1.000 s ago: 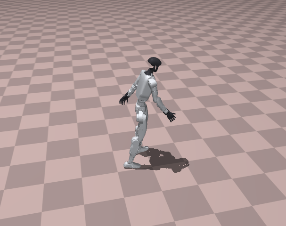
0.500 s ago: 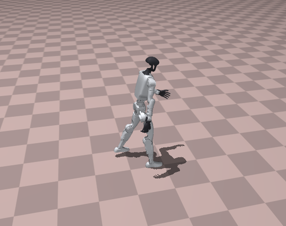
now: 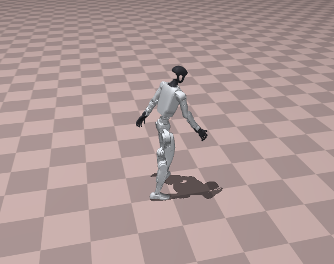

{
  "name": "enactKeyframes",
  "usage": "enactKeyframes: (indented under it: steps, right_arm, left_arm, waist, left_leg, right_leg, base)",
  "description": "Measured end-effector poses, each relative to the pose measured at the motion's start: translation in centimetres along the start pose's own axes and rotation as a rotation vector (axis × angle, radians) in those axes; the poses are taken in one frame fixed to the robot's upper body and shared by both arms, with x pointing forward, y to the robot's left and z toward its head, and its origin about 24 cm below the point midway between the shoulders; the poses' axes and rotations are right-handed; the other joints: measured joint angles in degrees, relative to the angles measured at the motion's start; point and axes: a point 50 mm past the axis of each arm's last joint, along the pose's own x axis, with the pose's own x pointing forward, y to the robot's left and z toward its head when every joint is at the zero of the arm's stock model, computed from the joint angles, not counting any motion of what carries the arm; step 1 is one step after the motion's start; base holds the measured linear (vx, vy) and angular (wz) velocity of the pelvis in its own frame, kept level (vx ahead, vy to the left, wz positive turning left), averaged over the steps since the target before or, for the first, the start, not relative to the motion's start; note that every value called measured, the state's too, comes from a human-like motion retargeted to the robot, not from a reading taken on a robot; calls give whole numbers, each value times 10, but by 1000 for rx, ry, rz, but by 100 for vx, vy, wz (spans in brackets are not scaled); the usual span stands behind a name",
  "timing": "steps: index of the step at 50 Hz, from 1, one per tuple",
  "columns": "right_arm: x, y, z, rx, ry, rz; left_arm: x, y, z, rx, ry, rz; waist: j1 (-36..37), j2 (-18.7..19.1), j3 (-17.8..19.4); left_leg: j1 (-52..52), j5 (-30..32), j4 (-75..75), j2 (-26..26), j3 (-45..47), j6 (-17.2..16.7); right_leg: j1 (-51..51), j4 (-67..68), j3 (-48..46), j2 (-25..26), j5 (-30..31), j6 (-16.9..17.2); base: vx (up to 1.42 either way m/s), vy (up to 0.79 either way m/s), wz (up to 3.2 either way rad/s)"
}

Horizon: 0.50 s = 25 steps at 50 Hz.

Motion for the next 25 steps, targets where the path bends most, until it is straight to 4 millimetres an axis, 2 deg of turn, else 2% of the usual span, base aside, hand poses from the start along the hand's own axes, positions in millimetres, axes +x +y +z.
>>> enactKeyframes:
  steps: [3,5,8,10,13,15,17,19,22,25]
  right_arm:
    - [-6,-9,-32,5,97,-2]
    - [-16,-19,-68,-2,203,-1]
    - [-32,-20,-108,-77,338,51]
    - [-47,-23,-138,-117,448,79]
    - [-72,-23,-176,-129,596,146]
    - [-91,-27,-200,-81,692,167]
    - [-105,-28,-216,-78,767,203]
    - [-113,-28,-223,-105,819,251]
    - [-128,-29,-237,-117,894,282]
    - [-132,-33,-240,-164,927,287]
  left_arm:
    - [1,1,2,-70,-20,-33]
    - [1,2,2,22,-36,-66]
    - [-5,-2,50,-18,-189,-140]
    - [-12,-4,82,0,-296,-130]
    - [-33,-15,137,-12,-513,-117]
    - [-52,-25,163,35,-671,-96]
    - [-77,-36,192,22,-833,-156]
    - [-110,-45,223,-21,-997,-258]
    - [-142,-51,243,-7,-1167,-342]
    - [-154,-56,248,-169,-1187,-433]
  waist:
    - [0,5,-3]
    - [-15,15,7]
    - [6,6,-5]
    - [1,2,-2]
    - [-25,7,1]
    - [-66,15,6]
    - [-84,21,9]
    - [-83,18,18]
    - [-76,21,30]
    - [-44,41,32]
  left_leg:
    - [29,-20,-1,7,-52,4]
    - [27,-74,97,35,-81,-15]
    - [45,-56,37,17,-118,2]
    - [49,-61,42,10,-152,0]
    - [51,-63,49,1,-221,-2]
    - [31,-91,114,-5,-279,-18]
    - [44,-88,98,-18,-325,-20]
    - [82,-67,33,-39,-363,-16]
    - [119,-65,9,-61,-409,-20]
    - [129,-71,10,-57,-427,-13]
  right_leg:
    - [0,77,-15,6,8,-13]
    - [-10,193,-28,2,5,-37]
    - [-124,371,3,4,9,-48]
    - [-161,420,8,4,-13,-56]
    - [-181,370,9,15,-35,-54]
    - [-160,280,-9,7,-40,-45]
    - [-146,153,-1,10,-8,-31]
    - [-137,21,34,6,56,-1]
    - [-120,-74,83,-14,135,44]
    - [-108,-55,66,-21,93,46]
  base:
    - [48,26,106]
    - [50,23,136]
    - [40,16,92]
    - [42,11,165]
    - [41,9,222]
    - [43,6,286]
    - [41,-2,220]
    - [40,-8,162]
    - [40,-9,139]
    - [36,-12,69]
